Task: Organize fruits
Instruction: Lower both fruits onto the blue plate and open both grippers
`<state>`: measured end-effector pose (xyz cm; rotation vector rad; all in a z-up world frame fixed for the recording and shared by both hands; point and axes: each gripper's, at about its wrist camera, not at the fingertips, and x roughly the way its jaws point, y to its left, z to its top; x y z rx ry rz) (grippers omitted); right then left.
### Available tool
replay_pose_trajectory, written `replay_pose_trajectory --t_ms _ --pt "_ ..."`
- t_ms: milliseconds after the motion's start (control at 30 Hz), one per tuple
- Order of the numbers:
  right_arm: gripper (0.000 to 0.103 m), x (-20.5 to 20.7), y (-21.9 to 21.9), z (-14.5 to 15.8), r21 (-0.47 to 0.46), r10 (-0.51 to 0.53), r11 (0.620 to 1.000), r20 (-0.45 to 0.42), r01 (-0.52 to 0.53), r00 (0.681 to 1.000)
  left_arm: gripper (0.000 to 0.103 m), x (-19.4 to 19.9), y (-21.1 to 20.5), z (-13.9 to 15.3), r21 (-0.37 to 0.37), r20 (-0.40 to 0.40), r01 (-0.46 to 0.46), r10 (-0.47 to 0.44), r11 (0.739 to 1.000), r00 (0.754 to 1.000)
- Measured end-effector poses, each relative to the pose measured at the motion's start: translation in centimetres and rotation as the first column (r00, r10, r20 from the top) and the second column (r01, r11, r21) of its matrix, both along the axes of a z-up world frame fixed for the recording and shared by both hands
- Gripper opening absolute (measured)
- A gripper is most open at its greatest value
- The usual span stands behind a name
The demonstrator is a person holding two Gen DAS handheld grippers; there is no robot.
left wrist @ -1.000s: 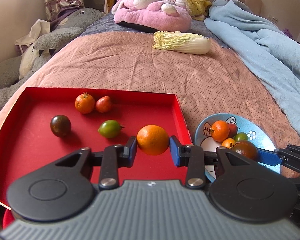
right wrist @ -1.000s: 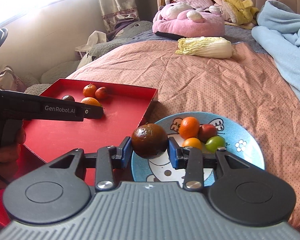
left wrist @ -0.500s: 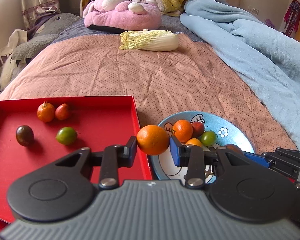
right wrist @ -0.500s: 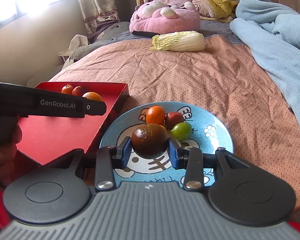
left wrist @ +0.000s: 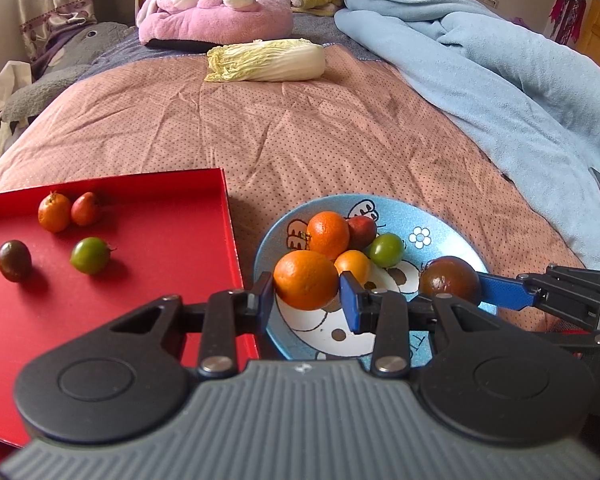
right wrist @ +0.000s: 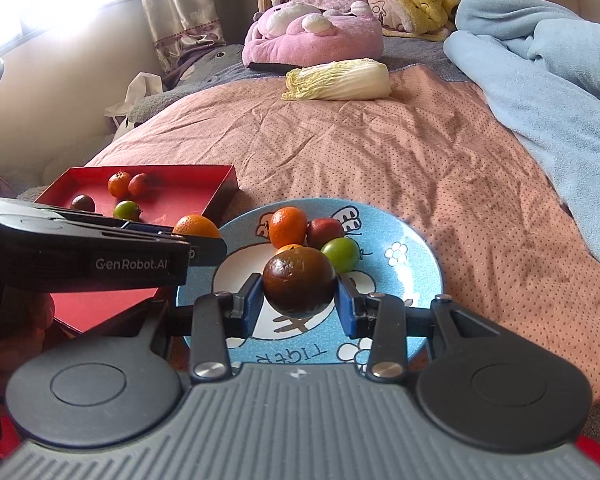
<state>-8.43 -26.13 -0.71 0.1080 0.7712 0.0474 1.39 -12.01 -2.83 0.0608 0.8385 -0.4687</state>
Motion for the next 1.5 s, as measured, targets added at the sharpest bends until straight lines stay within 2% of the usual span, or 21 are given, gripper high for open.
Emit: replay_pose_trajectory --t_ms 633,1500 --pt "0.045 -1.0 -1.4 -1.1 -0.005 -0.029 1.0 -0.033 0.029 0.999 0.039 0.6 -2.0 -1.7 0.004 -0.036 0.02 -0.02 1.0 0.999" --pt "0.045 -1.4 -1.7 -1.5 0.001 -0.035 0.999 -0.039 0.035 0.999 0.04 0.1 -3.5 -2.1 -0.014 -0.053 0.078 -0.079 0.997 0.995"
